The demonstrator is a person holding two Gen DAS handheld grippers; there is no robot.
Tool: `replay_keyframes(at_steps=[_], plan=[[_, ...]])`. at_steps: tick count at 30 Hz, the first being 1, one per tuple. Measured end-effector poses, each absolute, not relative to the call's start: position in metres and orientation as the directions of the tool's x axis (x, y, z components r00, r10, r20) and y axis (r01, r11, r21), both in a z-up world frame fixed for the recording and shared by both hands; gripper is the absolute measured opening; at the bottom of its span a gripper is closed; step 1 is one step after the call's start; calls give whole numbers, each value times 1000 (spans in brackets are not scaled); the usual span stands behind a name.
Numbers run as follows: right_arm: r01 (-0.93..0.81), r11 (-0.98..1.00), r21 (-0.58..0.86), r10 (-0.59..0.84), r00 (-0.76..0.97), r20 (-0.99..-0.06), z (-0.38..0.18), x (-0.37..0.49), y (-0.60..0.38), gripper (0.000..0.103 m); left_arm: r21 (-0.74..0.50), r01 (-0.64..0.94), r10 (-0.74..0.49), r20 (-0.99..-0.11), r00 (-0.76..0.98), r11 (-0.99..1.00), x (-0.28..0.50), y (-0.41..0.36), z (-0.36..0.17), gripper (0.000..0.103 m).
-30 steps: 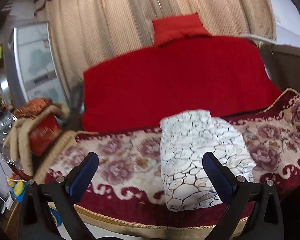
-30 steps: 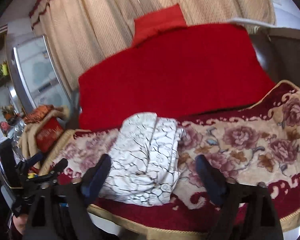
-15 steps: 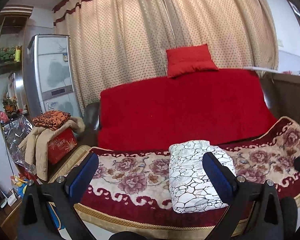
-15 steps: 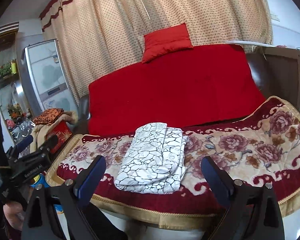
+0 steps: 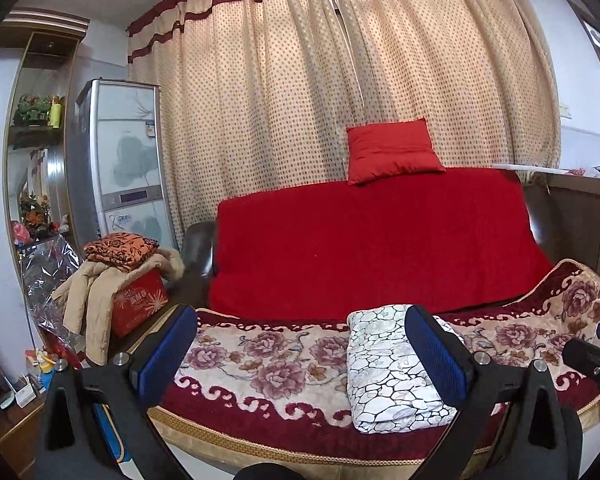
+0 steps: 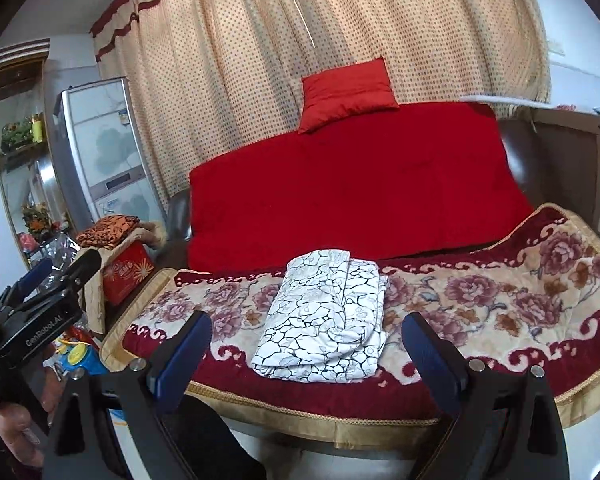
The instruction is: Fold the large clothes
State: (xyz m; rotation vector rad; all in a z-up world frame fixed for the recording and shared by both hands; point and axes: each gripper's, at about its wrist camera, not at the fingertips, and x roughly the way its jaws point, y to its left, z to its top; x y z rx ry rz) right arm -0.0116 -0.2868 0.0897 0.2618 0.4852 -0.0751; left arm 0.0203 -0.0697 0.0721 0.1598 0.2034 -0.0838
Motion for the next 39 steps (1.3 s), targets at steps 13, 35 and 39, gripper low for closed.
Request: replay_keyframes(at_steps=[13, 35, 39], plan=[[153, 970, 187, -56, 894, -445, 97, -18, -274, 97, 136, 107, -80, -193, 978, 985, 9, -64, 78, 103], [203, 963, 180, -101, 882, -460, 94, -9, -282, 97, 159, 149, -108, -240, 965, 976, 15, -68, 72, 103], [204, 964, 171, -102, 876, -472, 91, -5, -281, 97, 155, 140, -101, -235, 967, 978, 14, -65, 73, 103]])
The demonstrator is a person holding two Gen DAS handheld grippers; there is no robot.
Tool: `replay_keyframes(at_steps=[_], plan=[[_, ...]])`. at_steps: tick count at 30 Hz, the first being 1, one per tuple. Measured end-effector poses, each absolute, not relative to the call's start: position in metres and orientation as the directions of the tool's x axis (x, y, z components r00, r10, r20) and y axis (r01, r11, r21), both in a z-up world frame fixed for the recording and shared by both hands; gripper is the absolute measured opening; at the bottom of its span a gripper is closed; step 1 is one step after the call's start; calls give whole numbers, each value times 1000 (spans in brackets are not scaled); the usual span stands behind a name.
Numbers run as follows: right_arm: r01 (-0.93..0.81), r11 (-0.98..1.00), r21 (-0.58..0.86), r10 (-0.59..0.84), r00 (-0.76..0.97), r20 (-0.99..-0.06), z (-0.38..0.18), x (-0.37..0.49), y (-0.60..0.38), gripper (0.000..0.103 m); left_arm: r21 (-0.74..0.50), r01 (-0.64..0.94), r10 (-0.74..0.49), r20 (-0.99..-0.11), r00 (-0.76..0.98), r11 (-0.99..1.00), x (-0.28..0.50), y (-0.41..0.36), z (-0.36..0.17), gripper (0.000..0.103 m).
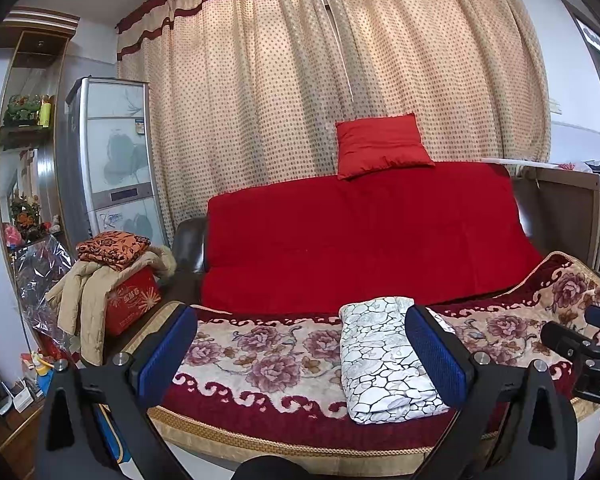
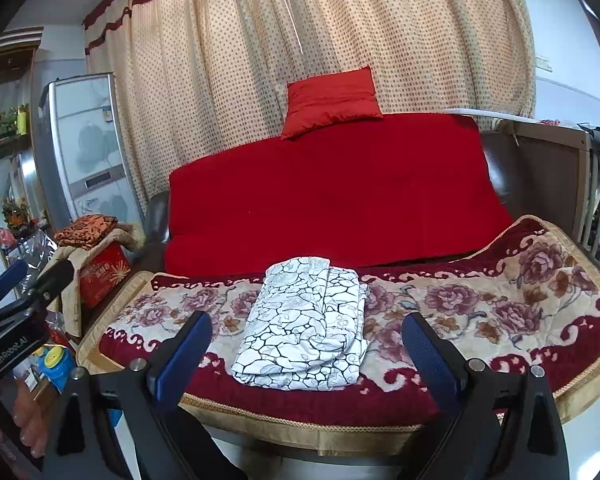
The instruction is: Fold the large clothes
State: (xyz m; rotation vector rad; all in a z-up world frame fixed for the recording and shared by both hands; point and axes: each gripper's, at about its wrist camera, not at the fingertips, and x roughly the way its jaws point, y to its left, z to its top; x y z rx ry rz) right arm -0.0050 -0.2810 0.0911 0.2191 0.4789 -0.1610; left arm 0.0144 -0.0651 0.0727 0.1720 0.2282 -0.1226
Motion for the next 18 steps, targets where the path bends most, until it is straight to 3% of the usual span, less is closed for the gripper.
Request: replay_keyframes(at_steps=[18], plan=[[201, 967, 155, -109, 879, -464, 96, -4, -275, 97, 140, 130, -96, -229, 969, 982, 13, -56, 74, 103]])
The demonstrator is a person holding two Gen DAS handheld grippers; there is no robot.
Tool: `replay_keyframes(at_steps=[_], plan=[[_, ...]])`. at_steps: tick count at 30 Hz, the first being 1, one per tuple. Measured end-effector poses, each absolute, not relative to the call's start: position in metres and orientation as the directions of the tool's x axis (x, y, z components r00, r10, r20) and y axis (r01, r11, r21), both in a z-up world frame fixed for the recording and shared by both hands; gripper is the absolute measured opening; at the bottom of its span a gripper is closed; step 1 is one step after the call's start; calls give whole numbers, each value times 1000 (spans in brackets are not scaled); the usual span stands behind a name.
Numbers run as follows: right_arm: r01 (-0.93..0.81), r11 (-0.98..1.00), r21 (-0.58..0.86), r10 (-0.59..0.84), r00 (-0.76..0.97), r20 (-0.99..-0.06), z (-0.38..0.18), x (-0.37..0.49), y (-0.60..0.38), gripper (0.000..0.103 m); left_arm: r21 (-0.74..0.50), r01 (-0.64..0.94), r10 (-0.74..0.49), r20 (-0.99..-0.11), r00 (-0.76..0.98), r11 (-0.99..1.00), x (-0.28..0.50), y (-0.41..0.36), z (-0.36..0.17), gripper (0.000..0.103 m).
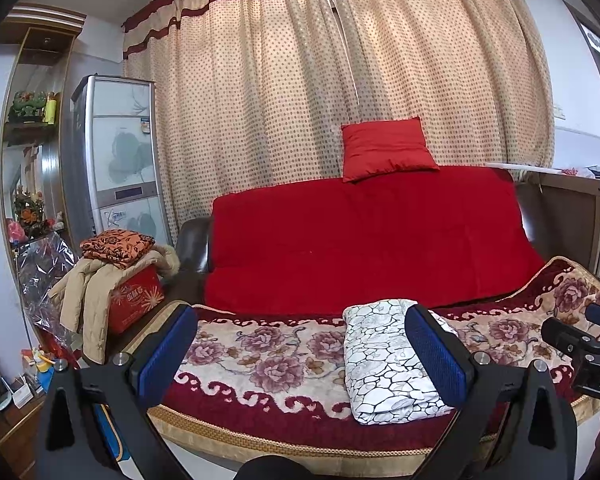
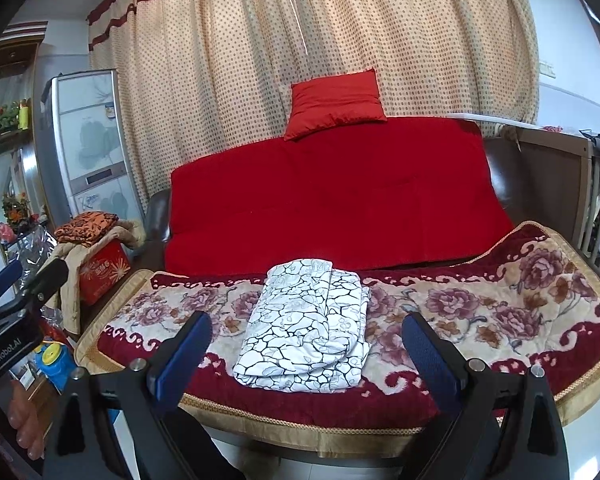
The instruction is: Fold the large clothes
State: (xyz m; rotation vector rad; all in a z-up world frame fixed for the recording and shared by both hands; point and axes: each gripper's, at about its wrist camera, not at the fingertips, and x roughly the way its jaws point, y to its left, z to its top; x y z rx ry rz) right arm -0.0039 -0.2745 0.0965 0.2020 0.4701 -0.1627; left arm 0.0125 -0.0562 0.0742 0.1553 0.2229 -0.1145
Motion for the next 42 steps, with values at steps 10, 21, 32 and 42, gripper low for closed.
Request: replay_keyframes(at_steps=[10, 21, 32, 42], plan=[[204, 966, 156, -113, 883, -456, 98, -3, -275, 97, 147, 127, -90, -234, 968, 981, 14, -54, 72, 103], [190, 971, 144, -107, 886, -451, 99, 0, -264, 97, 140, 124, -88, -237, 968, 982, 13, -51, 69, 103], [187, 973, 137, -105, 882, -459, 97, 6, -257, 97, 134, 124, -88, -250, 964, 983, 16, -46, 64, 103], [185, 975, 122, -112, 886, -449, 99, 6, -252, 97, 134, 128, -92, -247, 965, 983, 14, -44, 64, 103]])
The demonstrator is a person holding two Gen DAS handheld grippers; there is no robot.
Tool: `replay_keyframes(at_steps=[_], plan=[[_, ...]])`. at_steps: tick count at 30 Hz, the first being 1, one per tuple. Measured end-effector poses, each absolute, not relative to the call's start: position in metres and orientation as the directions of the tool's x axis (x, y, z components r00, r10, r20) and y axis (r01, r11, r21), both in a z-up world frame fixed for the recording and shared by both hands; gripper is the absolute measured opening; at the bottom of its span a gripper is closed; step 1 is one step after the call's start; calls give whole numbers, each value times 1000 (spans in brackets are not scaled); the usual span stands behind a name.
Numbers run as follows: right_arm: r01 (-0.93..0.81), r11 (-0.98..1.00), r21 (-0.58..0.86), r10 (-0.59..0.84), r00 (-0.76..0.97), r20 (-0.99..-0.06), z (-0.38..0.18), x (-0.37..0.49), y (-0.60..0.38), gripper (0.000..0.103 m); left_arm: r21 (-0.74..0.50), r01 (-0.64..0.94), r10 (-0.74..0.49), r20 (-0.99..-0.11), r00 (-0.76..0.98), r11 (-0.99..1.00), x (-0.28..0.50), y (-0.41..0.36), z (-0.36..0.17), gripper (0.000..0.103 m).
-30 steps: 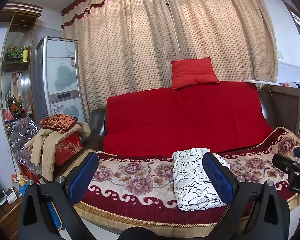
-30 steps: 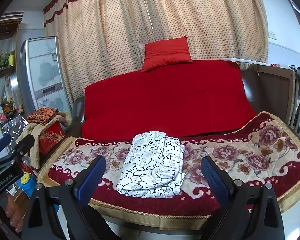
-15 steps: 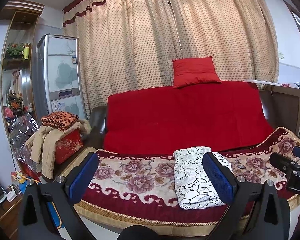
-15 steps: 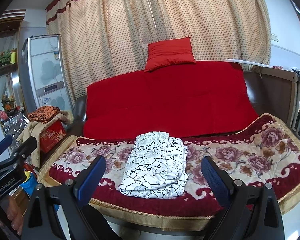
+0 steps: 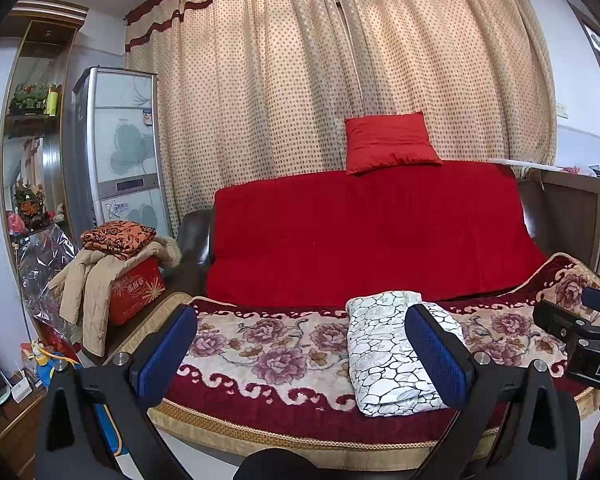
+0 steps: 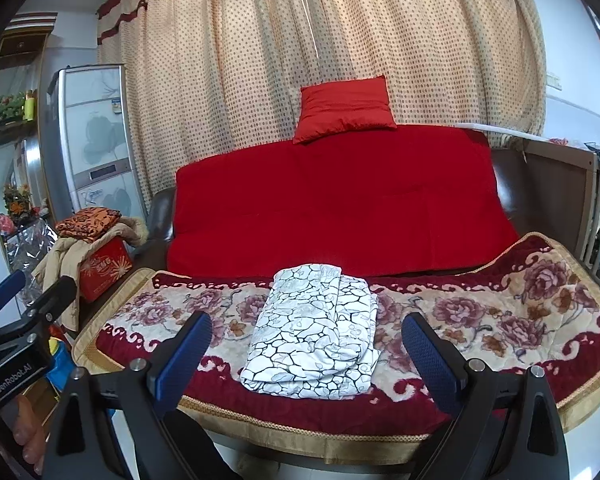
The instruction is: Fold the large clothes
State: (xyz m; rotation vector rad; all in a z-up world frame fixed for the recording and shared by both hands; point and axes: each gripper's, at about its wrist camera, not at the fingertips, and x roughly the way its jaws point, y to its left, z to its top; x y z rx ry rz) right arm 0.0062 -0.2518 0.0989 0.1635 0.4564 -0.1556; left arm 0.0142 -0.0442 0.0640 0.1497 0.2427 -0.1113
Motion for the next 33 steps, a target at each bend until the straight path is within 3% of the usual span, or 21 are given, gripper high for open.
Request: replay_keyframes(at_steps=[15, 33], plan=[[209, 972, 110, -137, 877, -460, 96, 8, -251, 97, 137, 143, -104, -257, 961, 980, 15, -46, 60, 103], [253, 967, 37, -205, 854, -478, 86, 26, -260, 97, 142, 205, -149, -332, 931, 968, 46, -75, 46, 103]])
